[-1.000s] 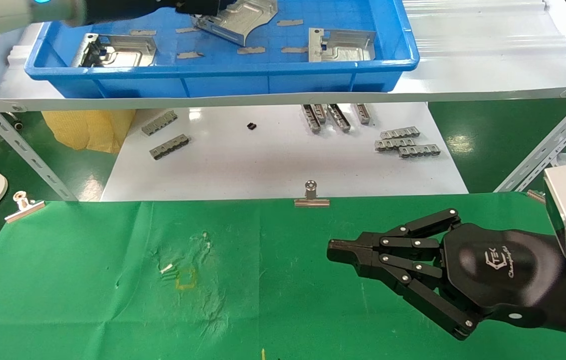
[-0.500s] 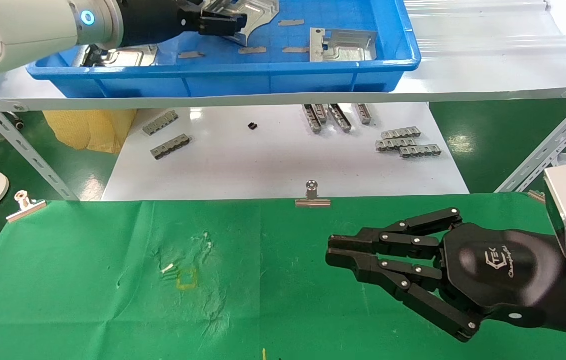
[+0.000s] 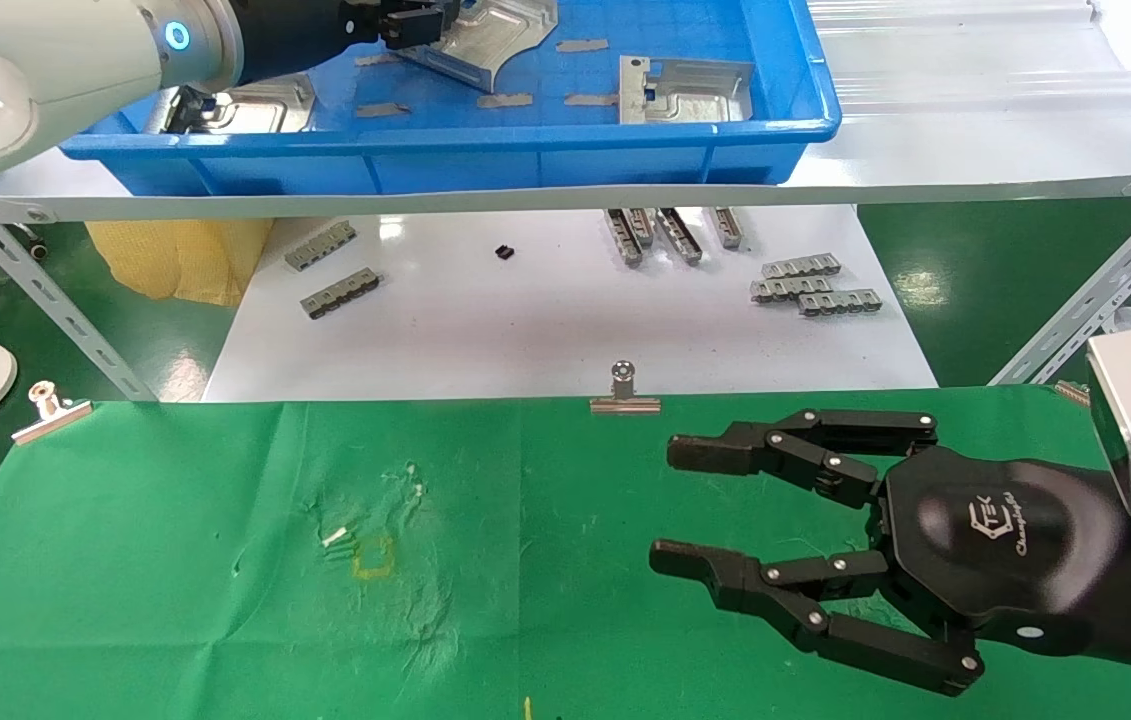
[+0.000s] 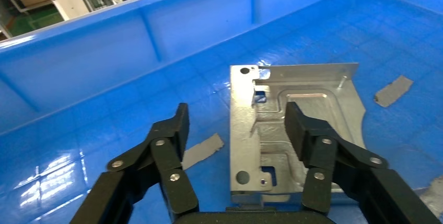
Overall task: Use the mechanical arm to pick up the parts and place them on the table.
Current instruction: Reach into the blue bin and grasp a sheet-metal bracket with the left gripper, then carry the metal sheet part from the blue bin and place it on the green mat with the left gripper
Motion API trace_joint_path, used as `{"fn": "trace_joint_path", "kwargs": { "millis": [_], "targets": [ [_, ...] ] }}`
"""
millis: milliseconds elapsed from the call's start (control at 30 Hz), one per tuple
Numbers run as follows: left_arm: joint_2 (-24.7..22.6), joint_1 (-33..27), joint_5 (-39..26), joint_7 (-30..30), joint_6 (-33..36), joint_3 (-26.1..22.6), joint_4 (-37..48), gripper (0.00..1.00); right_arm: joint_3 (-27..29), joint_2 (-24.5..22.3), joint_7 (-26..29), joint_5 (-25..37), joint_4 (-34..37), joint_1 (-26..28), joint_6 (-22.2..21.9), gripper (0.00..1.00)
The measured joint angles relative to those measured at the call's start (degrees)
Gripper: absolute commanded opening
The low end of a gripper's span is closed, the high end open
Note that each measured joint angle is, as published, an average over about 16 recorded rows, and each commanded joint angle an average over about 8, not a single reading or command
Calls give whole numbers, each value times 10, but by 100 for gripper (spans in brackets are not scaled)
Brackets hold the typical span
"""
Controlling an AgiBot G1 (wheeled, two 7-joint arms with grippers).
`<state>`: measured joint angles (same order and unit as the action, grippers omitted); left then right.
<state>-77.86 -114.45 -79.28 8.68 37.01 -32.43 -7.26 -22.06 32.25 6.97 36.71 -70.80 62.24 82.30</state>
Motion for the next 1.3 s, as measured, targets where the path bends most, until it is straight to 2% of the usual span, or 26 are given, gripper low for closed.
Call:
{"fn": "trace_joint_path", "kwargs": {
  "millis": [867, 1067, 1300],
  "targets": [
    [2, -1, 44, 5, -33, -27, -16, 0, 0, 0, 0, 0, 0, 0, 0, 100],
    [11, -12, 61, -17, -10, -24, -18, 0, 0, 0, 0, 0, 0, 0, 0, 100],
    [41, -26, 84, -69, 67, -14, -18, 0, 0, 0, 0, 0, 0, 0, 0, 100]
  ]
}}
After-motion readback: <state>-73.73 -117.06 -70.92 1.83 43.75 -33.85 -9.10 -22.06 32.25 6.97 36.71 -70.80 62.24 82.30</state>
